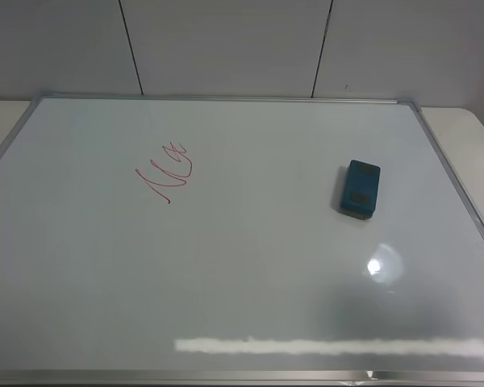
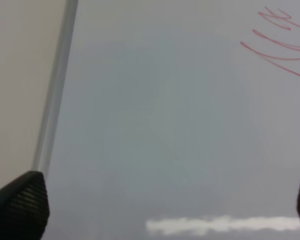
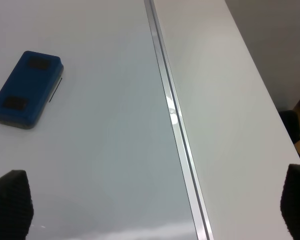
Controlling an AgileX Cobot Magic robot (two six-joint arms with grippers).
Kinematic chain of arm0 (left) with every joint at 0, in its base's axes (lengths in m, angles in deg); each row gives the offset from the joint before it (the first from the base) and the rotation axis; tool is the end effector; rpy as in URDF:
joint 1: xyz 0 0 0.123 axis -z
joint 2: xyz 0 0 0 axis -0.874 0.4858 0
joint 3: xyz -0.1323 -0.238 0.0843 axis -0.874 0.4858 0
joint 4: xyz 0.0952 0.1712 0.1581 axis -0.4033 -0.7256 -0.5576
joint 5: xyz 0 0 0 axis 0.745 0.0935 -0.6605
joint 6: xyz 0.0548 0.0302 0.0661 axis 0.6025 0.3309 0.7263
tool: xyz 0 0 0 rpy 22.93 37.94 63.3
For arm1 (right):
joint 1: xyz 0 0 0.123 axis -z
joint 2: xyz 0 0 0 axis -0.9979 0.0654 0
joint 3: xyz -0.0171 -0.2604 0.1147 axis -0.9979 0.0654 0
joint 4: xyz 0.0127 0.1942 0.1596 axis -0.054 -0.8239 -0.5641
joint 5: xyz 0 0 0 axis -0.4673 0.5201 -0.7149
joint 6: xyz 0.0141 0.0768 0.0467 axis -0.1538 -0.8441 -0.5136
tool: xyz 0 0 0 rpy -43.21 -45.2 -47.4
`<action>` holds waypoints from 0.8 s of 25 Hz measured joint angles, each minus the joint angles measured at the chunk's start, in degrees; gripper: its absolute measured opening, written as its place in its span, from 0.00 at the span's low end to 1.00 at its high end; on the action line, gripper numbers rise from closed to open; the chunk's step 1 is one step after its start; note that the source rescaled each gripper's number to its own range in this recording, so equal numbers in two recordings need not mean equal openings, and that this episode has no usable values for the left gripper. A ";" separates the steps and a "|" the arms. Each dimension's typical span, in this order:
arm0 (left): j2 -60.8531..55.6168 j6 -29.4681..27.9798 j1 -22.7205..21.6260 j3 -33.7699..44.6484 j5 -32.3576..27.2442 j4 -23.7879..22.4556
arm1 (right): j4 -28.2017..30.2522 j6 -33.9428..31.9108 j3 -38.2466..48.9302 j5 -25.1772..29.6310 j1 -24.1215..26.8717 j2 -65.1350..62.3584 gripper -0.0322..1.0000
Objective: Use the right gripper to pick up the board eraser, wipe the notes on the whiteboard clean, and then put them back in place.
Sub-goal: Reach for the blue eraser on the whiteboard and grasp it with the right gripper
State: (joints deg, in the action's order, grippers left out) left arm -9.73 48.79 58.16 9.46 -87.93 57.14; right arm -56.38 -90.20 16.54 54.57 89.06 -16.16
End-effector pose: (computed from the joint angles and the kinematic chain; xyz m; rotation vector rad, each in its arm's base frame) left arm -0.0058 -0.0064 0.2787 -0.0205 2.0293 -0.0463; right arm -0.0063 -0.0047 0.2774 0.0683 2.0429 -0.0966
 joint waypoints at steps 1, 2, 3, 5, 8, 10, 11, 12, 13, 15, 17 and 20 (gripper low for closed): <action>0.00 0.00 0.00 0.00 0.00 0.00 | 0.00 0.00 0.00 0.00 0.00 0.00 1.00; 0.00 0.00 0.00 0.00 0.00 0.00 | -0.08 0.00 0.00 0.00 0.00 0.00 1.00; 0.00 0.00 0.00 0.00 0.00 0.00 | -0.18 0.00 0.00 0.00 0.00 0.00 1.00; 0.00 0.00 0.00 0.00 0.00 0.00 | -0.36 0.00 0.00 0.00 0.00 0.00 1.00; 0.00 0.00 0.00 0.00 0.00 0.00 | -0.36 -0.47 0.00 -0.04 0.00 0.00 1.00; 0.00 0.00 0.00 0.00 0.00 0.00 | -0.38 -1.09 0.00 -0.04 0.00 0.46 1.00; 0.00 0.00 0.00 0.00 0.00 0.00 | -0.43 -1.31 0.00 -0.04 0.00 1.12 1.00; 0.00 0.00 0.00 0.00 0.00 0.00 | -0.56 -1.58 0.00 -0.04 0.00 2.18 1.00; 0.00 0.00 0.00 0.00 0.00 0.00 | -0.83 -2.02 0.00 -0.04 0.00 3.41 1.00; 0.00 0.00 0.00 0.00 0.00 0.00 | -1.70 -2.84 -0.06 -0.19 0.00 5.83 1.00; 0.00 0.00 0.00 0.00 0.00 0.00 | -3.08 -3.41 -0.67 -1.87 0.00 8.70 1.00; 0.00 0.00 0.00 0.00 0.00 0.00 | -5.46 -3.63 -1.60 -6.65 0.00 13.12 1.00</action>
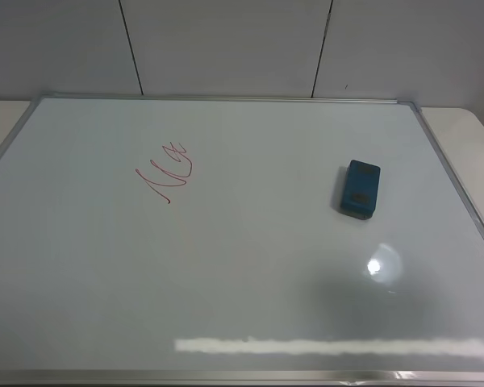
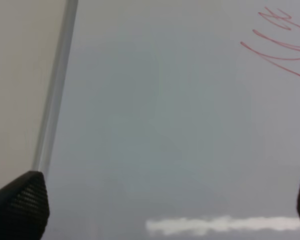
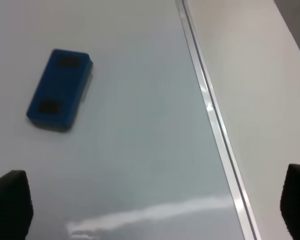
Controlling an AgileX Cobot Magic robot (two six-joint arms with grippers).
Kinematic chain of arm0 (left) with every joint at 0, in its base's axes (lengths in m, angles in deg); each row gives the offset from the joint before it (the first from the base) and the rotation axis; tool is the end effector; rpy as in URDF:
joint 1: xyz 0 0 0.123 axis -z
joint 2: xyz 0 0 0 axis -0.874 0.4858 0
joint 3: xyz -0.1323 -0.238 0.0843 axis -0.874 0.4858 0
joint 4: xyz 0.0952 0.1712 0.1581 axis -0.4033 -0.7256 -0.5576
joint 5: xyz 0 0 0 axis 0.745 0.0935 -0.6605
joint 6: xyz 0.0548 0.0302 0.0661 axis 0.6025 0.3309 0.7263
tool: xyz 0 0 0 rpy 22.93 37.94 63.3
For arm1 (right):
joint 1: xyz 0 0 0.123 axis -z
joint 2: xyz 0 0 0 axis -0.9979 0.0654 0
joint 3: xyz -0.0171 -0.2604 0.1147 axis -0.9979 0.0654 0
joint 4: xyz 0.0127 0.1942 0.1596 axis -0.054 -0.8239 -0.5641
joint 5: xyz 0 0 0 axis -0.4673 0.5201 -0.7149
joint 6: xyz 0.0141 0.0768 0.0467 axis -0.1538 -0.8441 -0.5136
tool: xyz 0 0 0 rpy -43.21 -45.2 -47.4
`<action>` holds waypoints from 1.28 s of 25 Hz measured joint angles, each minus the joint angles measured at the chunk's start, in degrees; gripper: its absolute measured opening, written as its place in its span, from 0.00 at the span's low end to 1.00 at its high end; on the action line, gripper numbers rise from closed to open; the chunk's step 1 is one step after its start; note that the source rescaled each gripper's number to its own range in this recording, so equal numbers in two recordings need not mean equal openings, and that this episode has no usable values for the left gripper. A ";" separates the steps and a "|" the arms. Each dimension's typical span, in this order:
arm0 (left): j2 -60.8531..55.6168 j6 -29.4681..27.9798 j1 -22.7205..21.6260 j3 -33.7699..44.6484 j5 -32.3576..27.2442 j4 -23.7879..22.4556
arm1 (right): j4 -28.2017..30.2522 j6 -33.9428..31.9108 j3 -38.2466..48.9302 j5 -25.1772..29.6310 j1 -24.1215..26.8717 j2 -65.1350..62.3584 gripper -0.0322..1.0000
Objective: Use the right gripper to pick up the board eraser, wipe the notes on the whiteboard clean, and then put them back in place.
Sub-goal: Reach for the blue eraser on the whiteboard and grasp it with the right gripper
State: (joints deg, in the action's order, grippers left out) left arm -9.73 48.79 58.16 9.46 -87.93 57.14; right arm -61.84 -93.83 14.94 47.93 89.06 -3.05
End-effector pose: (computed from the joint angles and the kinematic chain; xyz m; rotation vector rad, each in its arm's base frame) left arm -0.0058 -0.0064 0.2787 -0.0205 2.0293 -0.0463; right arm 0.0338 0.0008 0.2915 0.1396 2.1247 0.0565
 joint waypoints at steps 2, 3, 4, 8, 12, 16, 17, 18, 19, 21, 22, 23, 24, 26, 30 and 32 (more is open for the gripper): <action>0.00 0.00 0.00 0.00 0.00 0.00 | -1.42 -0.40 -0.07 -3.38 0.00 3.10 1.00; 0.00 0.00 0.00 0.00 0.00 0.00 | -2.34 -0.62 -0.07 -4.69 0.00 4.83 1.00; 0.00 0.00 0.00 0.00 0.00 0.00 | -3.09 -1.02 -0.07 -6.36 0.00 6.58 1.00; 0.00 0.00 0.00 0.00 0.00 0.00 | -4.61 -4.75 -0.29 -13.13 0.00 13.31 1.00; 0.00 0.00 0.00 0.00 0.00 0.00 | -5.50 -7.40 -0.37 -19.67 0.00 20.04 1.00; 0.00 0.00 0.00 0.00 0.00 0.00 | -6.63 -9.61 -0.37 -24.56 0.00 25.96 1.00; 0.00 0.00 0.00 0.00 0.00 0.00 | -6.82 -10.18 -0.37 -25.49 0.00 27.45 1.00; 0.00 0.00 0.00 0.00 0.00 0.00 | -6.87 -10.67 -0.37 -26.22 0.00 28.84 1.00; 0.00 0.00 0.00 0.00 0.00 0.00 | -6.95 -10.91 -0.37 -27.01 0.00 30.14 1.00; 0.00 0.00 0.00 0.00 0.00 0.00 | -7.00 -11.38 -0.44 -28.09 0.00 32.51 1.00; 0.00 0.00 0.00 0.00 0.00 0.00 | -7.00 -11.96 -0.57 -28.34 0.00 33.80 1.00; 0.00 0.00 0.00 0.00 0.00 0.00 | -7.00 -12.48 -0.92 -28.66 0.00 34.84 1.00; 0.00 0.00 0.00 0.00 0.00 0.00 | -7.00 -12.79 -1.49 -28.89 0.00 36.08 1.00; 0.00 0.00 0.00 0.00 0.00 0.00 | -7.00 -12.99 -2.71 -28.99 0.00 38.52 1.00; 0.00 0.00 0.00 0.00 0.00 0.00 | -7.25 -13.44 -5.43 -29.01 0.00 43.57 1.00; 0.00 0.00 0.00 0.00 0.00 0.00 | -7.65 -13.44 -7.13 -28.96 0.00 46.47 1.00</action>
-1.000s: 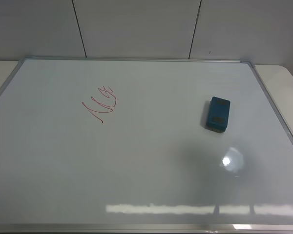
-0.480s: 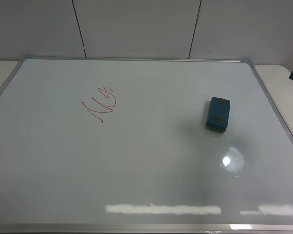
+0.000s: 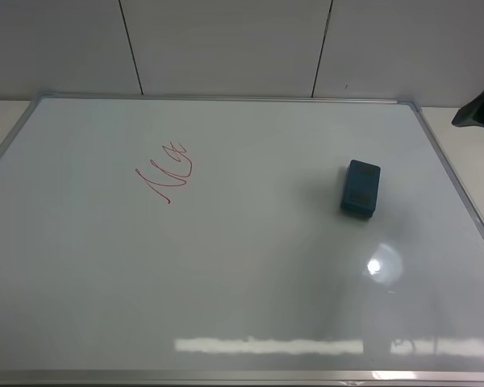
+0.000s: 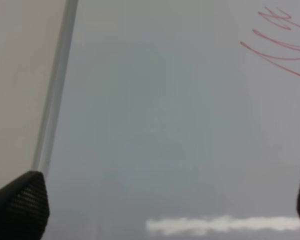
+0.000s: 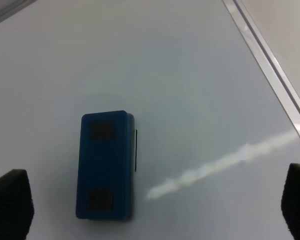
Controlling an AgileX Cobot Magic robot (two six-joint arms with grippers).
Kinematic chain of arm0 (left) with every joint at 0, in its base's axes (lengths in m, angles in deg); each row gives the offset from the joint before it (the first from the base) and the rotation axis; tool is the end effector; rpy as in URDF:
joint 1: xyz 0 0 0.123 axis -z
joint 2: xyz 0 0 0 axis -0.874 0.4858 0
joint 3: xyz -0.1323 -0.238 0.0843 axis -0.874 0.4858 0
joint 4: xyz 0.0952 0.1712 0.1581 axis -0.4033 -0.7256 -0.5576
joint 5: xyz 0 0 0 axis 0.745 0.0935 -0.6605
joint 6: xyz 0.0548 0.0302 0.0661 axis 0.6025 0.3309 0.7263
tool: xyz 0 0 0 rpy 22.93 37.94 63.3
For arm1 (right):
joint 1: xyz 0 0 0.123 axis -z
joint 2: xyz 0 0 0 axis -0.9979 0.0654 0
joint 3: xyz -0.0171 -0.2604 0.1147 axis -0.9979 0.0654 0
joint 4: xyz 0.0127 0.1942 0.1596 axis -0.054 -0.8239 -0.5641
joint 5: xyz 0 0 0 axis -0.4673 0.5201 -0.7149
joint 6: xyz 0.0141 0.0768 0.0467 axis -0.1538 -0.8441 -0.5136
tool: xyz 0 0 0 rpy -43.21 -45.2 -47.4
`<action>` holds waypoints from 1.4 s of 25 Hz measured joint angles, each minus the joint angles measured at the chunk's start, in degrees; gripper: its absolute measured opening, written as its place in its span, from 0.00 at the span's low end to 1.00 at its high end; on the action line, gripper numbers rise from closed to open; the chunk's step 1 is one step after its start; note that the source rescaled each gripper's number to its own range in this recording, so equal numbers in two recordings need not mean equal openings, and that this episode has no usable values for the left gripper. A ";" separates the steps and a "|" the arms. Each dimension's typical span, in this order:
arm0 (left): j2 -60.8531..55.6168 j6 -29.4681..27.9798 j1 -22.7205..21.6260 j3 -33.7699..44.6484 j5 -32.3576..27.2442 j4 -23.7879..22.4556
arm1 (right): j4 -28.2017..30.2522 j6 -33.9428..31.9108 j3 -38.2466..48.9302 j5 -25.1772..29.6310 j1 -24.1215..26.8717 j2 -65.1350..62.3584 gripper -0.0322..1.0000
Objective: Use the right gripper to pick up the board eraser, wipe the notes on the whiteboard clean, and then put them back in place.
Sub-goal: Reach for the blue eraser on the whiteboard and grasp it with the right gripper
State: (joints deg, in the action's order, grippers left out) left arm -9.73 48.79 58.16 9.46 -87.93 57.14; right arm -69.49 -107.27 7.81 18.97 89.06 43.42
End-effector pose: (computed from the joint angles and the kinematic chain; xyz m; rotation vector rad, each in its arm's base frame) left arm -0.0058 -0.0064 0.2787 -0.0205 2.0293 -0.0463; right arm 0.2030 -0.0034 0.2730 0.5516 2.2541 0.2927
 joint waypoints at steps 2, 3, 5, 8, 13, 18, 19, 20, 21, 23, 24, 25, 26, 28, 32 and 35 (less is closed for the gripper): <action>0.00 0.00 0.00 0.00 0.00 0.00 | -0.27 0.00 -1.71 0.36 -0.58 3.21 1.00; 0.00 0.00 0.00 0.00 0.00 0.00 | -0.43 0.00 -2.76 0.63 -1.22 5.02 1.00; 0.00 0.00 0.00 0.00 0.00 0.00 | -0.78 -0.47 -4.97 1.54 -2.65 8.70 1.00; 0.00 0.00 0.00 0.00 0.00 0.00 | -0.94 -2.58 -8.27 1.99 -5.15 13.76 1.00; 0.00 0.00 0.00 0.00 0.00 0.00 | -2.34 -5.88 -12.46 2.90 -8.47 20.64 1.00; 0.00 0.00 0.00 0.00 0.00 0.00 | -3.62 -9.43 -14.57 3.51 -10.32 25.61 1.00; 0.00 0.00 0.00 0.00 0.00 0.00 | -3.66 -9.87 -14.99 3.97 -10.74 26.37 1.00; 0.00 0.00 0.00 0.00 0.00 0.00 | -3.73 -10.43 -15.58 4.52 -11.13 26.98 1.00; 0.00 0.00 0.00 0.00 0.00 0.00 | -3.79 -10.94 -16.26 4.91 -11.50 27.59 1.00; 0.00 0.00 0.00 0.00 0.00 0.00 | -3.79 -12.00 -17.91 6.90 -12.10 28.94 1.00; 0.00 0.00 0.00 0.00 0.00 0.00 | -3.79 -12.26 -19.04 8.32 -12.46 29.59 1.00; 0.00 0.00 0.00 0.00 0.00 0.00 | -3.79 -12.37 -20.35 9.61 -12.72 30.51 1.00; 0.00 0.00 0.00 0.00 0.00 0.00 | -3.79 -12.37 -21.47 11.39 -13.03 31.47 1.00; 0.00 0.00 0.00 0.00 0.00 0.00 | -3.79 -12.37 -24.31 14.84 -13.65 33.37 1.00; 0.00 0.00 0.00 0.00 0.00 0.00 | -3.79 -12.37 -29.67 20.91 -14.75 37.51 1.00; 0.00 0.00 0.00 0.00 0.00 0.00 | -3.73 -12.13 -32.72 23.57 -15.14 40.39 1.00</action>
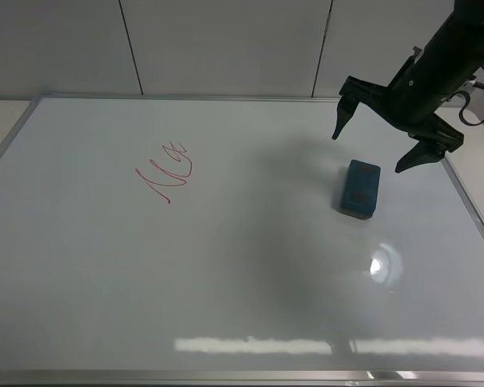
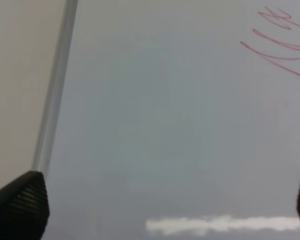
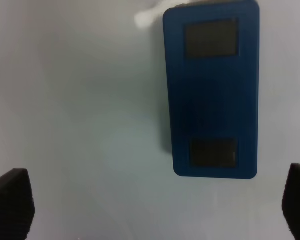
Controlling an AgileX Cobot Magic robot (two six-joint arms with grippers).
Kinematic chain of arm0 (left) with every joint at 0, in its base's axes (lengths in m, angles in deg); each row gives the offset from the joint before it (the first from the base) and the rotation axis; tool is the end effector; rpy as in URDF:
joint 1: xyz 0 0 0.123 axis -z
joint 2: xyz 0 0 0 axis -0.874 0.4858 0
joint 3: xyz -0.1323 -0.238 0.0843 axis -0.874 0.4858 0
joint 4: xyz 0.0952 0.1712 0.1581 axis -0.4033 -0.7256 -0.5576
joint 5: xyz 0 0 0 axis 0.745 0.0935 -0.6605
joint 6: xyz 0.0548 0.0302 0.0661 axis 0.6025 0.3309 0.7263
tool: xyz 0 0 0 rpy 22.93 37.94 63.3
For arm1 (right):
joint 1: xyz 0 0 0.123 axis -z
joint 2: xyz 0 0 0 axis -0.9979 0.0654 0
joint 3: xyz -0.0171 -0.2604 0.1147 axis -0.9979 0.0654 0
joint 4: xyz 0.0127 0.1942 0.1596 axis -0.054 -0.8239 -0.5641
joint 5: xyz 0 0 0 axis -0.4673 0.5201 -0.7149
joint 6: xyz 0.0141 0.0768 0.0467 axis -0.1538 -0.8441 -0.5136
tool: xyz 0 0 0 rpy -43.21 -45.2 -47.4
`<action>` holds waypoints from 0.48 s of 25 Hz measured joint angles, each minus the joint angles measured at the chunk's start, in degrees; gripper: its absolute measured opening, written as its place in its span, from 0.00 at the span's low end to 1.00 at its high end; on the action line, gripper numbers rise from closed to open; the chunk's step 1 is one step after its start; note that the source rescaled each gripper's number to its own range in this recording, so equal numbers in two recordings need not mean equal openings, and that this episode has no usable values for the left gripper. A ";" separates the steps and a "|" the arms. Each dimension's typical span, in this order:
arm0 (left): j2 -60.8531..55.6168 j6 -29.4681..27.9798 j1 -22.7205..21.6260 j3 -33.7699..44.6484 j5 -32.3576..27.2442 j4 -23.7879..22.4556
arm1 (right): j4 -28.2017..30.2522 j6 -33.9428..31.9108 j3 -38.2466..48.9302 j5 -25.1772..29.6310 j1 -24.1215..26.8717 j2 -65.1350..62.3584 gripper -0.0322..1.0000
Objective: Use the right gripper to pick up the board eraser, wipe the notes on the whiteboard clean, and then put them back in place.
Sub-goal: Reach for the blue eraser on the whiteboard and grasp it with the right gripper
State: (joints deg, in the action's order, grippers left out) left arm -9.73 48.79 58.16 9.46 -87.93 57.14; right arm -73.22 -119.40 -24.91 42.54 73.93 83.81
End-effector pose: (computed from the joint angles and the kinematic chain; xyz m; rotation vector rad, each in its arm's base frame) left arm -0.0058 -0.0064 0.2787 -0.0205 2.0293 -0.0463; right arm 0.3380 0.0900 0.2249 0.6308 2.8484 0.4193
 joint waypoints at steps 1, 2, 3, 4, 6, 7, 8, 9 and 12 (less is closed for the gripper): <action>0.00 0.00 0.00 0.00 0.00 0.00 | 0.00 0.39 -0.73 0.68 -0.06 0.96 1.00; 0.00 0.00 0.00 0.00 0.00 0.00 | 0.06 1.08 -1.23 1.32 -0.06 1.80 1.00; 0.00 0.00 0.00 0.00 0.00 0.00 | 0.33 1.61 -1.68 1.93 -0.06 2.47 1.00; 0.00 0.00 0.00 0.00 0.00 0.00 | 0.59 1.94 -2.04 2.55 -0.06 3.23 1.00; 0.00 0.00 0.00 0.00 0.00 0.00 | 1.58 2.50 -2.20 3.46 -0.06 4.55 1.00; 0.00 0.00 0.00 0.00 0.00 0.00 | 2.11 2.56 -2.25 3.77 -0.06 5.00 1.00; 0.00 0.00 0.00 0.00 0.00 0.00 | 2.81 2.68 -2.25 4.11 -0.06 5.49 1.00; 0.00 0.00 0.00 0.00 0.00 0.00 | 3.17 2.68 -2.25 4.25 -0.06 5.77 1.00; 0.00 0.00 0.00 0.00 0.00 0.00 | 4.03 2.68 -2.25 4.25 -0.06 6.36 1.00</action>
State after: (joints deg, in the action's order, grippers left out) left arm -9.73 48.79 58.16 9.46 -87.93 57.14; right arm -69.19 -116.72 -27.17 46.79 73.87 90.17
